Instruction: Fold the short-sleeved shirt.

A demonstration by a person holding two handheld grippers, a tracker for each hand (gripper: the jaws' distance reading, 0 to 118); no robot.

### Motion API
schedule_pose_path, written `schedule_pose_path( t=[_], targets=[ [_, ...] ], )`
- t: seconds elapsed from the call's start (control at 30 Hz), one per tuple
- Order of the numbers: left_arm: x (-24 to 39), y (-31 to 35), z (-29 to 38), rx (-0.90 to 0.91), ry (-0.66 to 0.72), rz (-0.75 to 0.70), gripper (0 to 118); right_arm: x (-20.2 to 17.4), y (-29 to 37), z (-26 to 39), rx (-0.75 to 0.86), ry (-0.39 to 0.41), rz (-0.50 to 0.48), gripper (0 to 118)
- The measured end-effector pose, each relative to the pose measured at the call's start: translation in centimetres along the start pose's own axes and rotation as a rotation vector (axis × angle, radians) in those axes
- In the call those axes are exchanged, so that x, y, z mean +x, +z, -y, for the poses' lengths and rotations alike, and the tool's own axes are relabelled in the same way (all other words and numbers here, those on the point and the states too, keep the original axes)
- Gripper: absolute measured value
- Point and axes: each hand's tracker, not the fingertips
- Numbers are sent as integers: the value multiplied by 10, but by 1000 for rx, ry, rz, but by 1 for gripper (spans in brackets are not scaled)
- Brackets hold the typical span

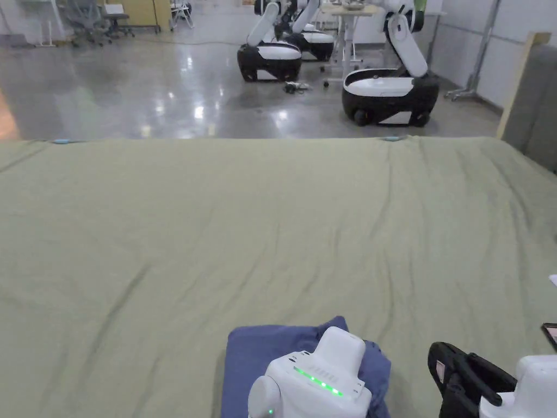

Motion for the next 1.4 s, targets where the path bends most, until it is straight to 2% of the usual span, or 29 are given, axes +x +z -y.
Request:
schedule_pose_path(
  t=[0.1,0.13,0.17,0.2,0.23,0.27,0.3,0.4,0.43,0.47,0.5,0.53,0.57,0.63,0.7,0.8,0.9,0.97,1.03,1.1,1.2,1.27,1.3,1.33,1.37,1.4],
  targets=[
    [3,7,4,11,-47,-27,17,7,1,0,4,-4,13,9],
    [-3,17,2,36,-28,-27,29,8,0,0,2,-7,13,9],
    [-10,27,0,74,35,27,68,8,0,1,-1,-9,12,9],
    [-22,39,-2,96,125,128,87,8,-1,2,-2,-12,10,9],
    [-34,51,-3,131,204,256,89,8,-2,2,-3,-13,9,9],
    [-47,61,-4,159,273,351,89,7,-2,3,-7,-15,6,9],
    [-59,70,0,173,342,383,89,7,-3,3,-14,-17,0,9],
    [-101,86,18,320,562,339,89,4,-6,5,-34,-18,-8,9],
    [-116,81,26,304,648,319,88,3,-8,6,-48,-19,-9,9],
    [-128,72,32,262,730,319,77,3,-10,6,-59,-21,-11,9],
    [-137,61,38,221,786,365,57,2,-13,7,-67,-21,-18,9],
    [-137,47,41,192,824,412,29,1,-15,7,-79,-19,-26,9],
    [-136,37,45,179,827,454,13,-1,-18,7,-91,-12,-27,9],
    [-115,18,48,187,854,515,13,-3,-21,7,-109,-6,-25,9],
    [-92,-8,46,109,883,655,13,-1,-23,6,-129,-23,-34,9],
    [-55,-35,47,54,885,731,12,1,-26,5,-146,-27,-29,9],
    [-45,-38,48,40,854,690,12,3,-28,2,-153,-34,-25,9],
    [-56,-19,48,68,845,684,12,2,-39,-1,-188,-45,-68,9],
    [-76,10,45,140,779,623,12,-5,-60,0,-248,-29,-123,9],
    [-99,35,47,176,755,579,12,-9,-89,7,-309,-92,-233,9],
    [-141,62,61,228,800,553,12,-10,-131,25,-391,-239,-314,9],
    [-158,72,75,251,813,526,13,-8,-151,37,-470,-289,-318,9],
    [-166,76,83,259,824,503,13,-7,-158,43,-529,-278,-286,9],
    [-174,77,92,256,828,496,18,-5,-161,49,-554,-247,-211,8],
    [-181,78,100,250,837,496,39,-2,-162,53,-537,-246,-195,7],
    [-188,78,108,237,851,493,69,2,-159,55,-503,-273,-220,7]
  ],
)
